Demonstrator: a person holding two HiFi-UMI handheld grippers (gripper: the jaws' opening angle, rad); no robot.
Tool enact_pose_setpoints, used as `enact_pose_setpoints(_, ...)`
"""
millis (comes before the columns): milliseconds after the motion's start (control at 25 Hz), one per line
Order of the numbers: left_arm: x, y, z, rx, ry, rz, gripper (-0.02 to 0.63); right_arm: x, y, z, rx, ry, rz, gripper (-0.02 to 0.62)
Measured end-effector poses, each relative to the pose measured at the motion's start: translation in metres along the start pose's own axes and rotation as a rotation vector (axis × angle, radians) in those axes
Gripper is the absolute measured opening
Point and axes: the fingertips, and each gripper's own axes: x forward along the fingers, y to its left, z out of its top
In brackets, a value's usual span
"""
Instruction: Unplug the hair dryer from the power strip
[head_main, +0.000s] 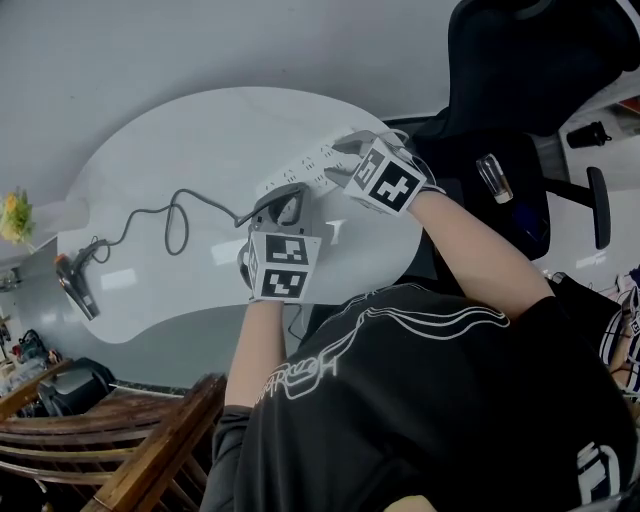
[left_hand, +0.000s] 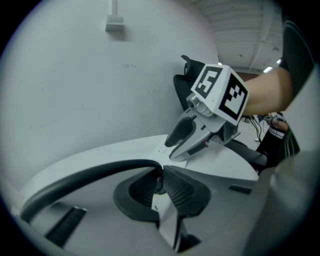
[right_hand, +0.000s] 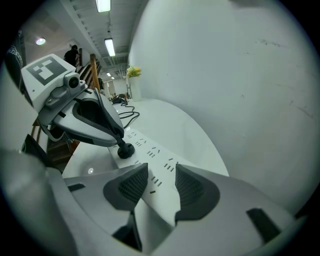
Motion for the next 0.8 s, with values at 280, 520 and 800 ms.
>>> enact_pose_setpoints(280,0.003,0.012,0.001,-0.192,-0.001,-0.067,0.038,0.000,-0.001,0.001,0.007,-0.013,-0.012,0.158)
enact_pose_setpoints(520,-0.003,-0.002,-0.002,0.042,0.034,-0.010,0.037,0.000,0.002,0.000,-0.005,-0.003,0.006,0.158)
enact_pose_setpoints(800,-0.001,0.008,-0.001,-0.180,0.025,-0.070,0.037,0.000,0.003,0.001,-0.006,-0.010,0.007,0.158)
